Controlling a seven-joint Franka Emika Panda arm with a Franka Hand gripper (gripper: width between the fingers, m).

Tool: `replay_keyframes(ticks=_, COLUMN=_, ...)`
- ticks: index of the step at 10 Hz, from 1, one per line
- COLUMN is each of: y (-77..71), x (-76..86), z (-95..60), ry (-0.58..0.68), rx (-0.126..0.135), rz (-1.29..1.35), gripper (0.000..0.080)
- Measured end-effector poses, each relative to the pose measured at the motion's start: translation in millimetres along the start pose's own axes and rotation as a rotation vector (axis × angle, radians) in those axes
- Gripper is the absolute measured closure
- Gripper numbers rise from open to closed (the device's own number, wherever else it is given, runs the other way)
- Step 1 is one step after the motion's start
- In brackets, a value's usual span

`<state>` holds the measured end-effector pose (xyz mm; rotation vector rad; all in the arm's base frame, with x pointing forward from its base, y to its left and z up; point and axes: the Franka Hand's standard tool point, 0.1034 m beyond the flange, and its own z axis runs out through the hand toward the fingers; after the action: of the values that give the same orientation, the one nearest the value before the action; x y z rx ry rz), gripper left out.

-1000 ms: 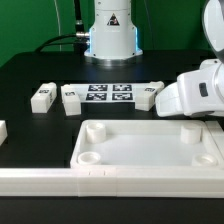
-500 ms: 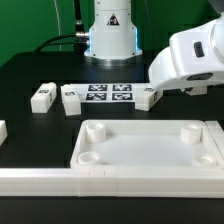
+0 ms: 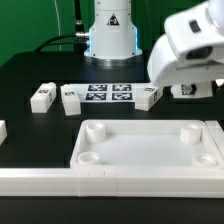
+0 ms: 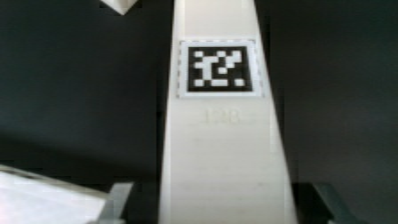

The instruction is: Assemble desk

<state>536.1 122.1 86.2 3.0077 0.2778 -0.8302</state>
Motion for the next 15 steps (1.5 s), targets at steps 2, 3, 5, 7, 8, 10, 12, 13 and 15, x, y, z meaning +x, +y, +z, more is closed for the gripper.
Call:
replay_keyframes(ticks=2, y=4.3, x=0.4, z=-30.6, ry=0.101, rx=0.0, rz=0.002, gripper=0.0509)
replay_keyframes(ticks=3, y=4.6, x=6.9, z=-41.5, ry=0.189, rx=0.0, rz=0.003, gripper=0.0509)
replay_keyframes(ticks=5, y=4.0, x=8.5, z=-37.3, ry=0.317, rx=-0.002, rz=0.002, gripper=0.0509)
replay_keyframes(ticks=7, y=5.2, x=15.6, z=-43.7, ry=0.457, rx=-0.003, rz=-0.009, gripper=0.0509)
replay_keyframes(ticks=8, y=9.9, x=18.0, z=-55.6, ry=0.526, rx=-0.003, rz=-0.014, gripper=0.0509)
replay_keyframes(ticks=10, y=12.1, x=13.4, z=-83.2, ry=0.597, rx=-0.007, rz=-0.012, gripper=0.0509)
replay_keyframes(ticks=12, y=9.5, x=16.4, z=-98.6, ry=0.719, rx=-0.007, rz=-0.01, gripper=0.0509)
replay_keyframes(ticks=13, y=10.0, x=20.3, z=-98.3, ry=0.807, rx=-0.008, rz=-0.011, gripper=0.0509)
replay_keyframes(ticks=15, y=11.5, x=22.8, z=-93.9, ry=0.883, rx=-0.009, rz=-0.014, gripper=0.0509)
